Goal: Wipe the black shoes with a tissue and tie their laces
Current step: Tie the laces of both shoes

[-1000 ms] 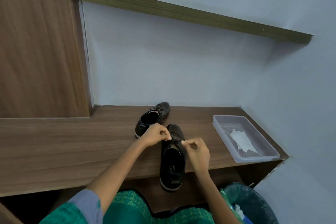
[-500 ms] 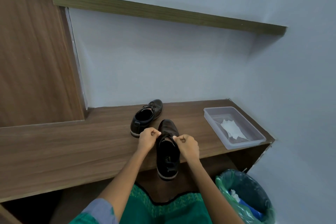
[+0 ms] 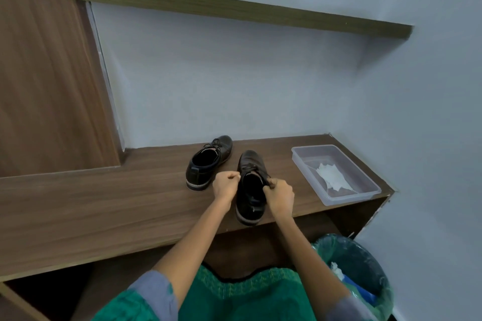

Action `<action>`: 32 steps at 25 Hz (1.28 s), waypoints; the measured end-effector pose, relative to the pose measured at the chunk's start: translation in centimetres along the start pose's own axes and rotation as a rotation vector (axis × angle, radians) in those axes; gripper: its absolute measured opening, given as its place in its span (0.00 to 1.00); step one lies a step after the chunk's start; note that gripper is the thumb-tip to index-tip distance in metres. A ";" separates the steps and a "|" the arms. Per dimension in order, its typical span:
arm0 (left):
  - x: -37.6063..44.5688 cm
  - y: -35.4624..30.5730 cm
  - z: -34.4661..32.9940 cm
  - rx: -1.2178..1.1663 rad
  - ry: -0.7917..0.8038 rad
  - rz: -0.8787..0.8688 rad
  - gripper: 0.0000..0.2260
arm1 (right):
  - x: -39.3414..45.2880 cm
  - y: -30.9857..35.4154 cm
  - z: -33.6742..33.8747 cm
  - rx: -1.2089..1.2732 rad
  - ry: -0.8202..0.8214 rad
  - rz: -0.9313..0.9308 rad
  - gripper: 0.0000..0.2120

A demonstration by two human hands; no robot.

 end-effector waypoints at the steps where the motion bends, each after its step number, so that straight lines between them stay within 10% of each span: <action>1: 0.9 -0.4 -0.7 0.021 0.012 -0.006 0.11 | 1.3 0.0 0.1 -0.006 -0.010 0.005 0.11; 11: 5.2 -0.6 -3.7 0.212 0.147 0.011 0.15 | 8.0 -1.5 -0.9 -0.128 0.043 -0.021 0.13; 18: 5.1 -2.9 2.9 0.614 -0.079 -0.398 0.14 | 6.3 5.4 -1.6 -0.047 -0.052 0.183 0.08; 24: 7.3 -0.4 9.0 0.538 -0.147 -0.072 0.17 | 5.4 10.6 -10.7 0.135 0.268 -0.020 0.20; 32: 6.4 0.8 9.9 0.263 -0.036 0.031 0.13 | 4.4 9.7 -10.7 0.232 0.256 -0.159 0.23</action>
Point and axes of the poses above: each hand's wrist, its own x-axis towards the middle knuckle, its own z-axis out of the back of the hand, y = z × x, the point moved 2 cm from there along x, towards the middle knuckle, and after that the axes turned 3 degrees about y, right-handed, at the moved point
